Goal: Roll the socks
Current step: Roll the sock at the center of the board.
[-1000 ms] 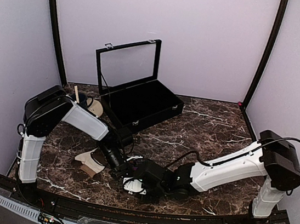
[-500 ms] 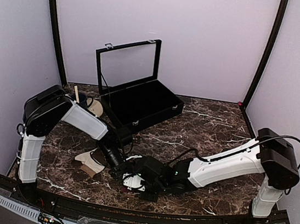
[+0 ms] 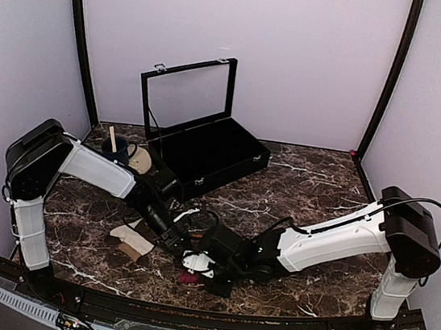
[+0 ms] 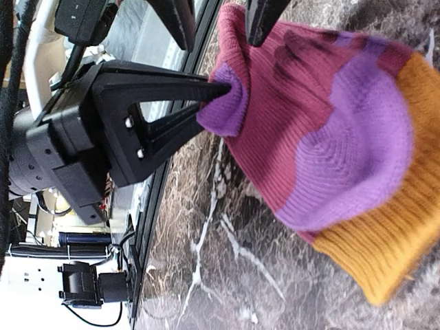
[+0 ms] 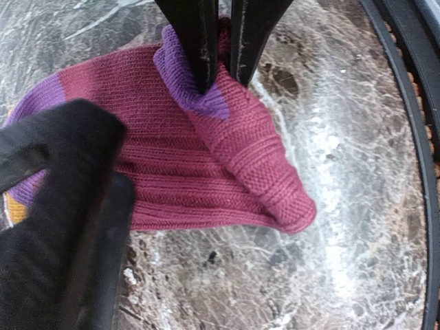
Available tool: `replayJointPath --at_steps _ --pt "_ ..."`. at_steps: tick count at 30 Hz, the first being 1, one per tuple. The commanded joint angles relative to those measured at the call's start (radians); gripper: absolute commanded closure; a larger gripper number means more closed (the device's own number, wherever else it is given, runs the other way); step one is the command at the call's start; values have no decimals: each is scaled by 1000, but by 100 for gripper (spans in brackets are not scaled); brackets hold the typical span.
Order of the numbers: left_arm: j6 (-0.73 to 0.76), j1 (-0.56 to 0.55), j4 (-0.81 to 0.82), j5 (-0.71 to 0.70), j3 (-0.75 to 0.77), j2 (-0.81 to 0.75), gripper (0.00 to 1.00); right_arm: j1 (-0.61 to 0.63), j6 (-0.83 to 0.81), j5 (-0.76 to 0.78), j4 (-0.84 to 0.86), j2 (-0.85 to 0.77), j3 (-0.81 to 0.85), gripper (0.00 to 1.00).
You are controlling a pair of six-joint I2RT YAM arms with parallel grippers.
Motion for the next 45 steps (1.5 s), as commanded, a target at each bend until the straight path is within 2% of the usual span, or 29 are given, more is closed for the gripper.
replayJointPath --at_steps 1,12,28,37,45 --pt "-61 3 99 -50 -56 -72 72 -3 81 -101 -119 15 -9 100" --pt "-119 6 235 -204 -188 -181 71 -91 179 -331 -179 34 27 100" --pt "-179 -1 418 -304 -372 -389 70 -242 251 -691 -190 77 25 100" --pt "-107 -156 349 -530 -379 -517 67 -303 288 -836 -194 120 37 100" --pt "-32 -276 313 -702 -387 -564 63 -343 317 -912 -231 151 61 100"
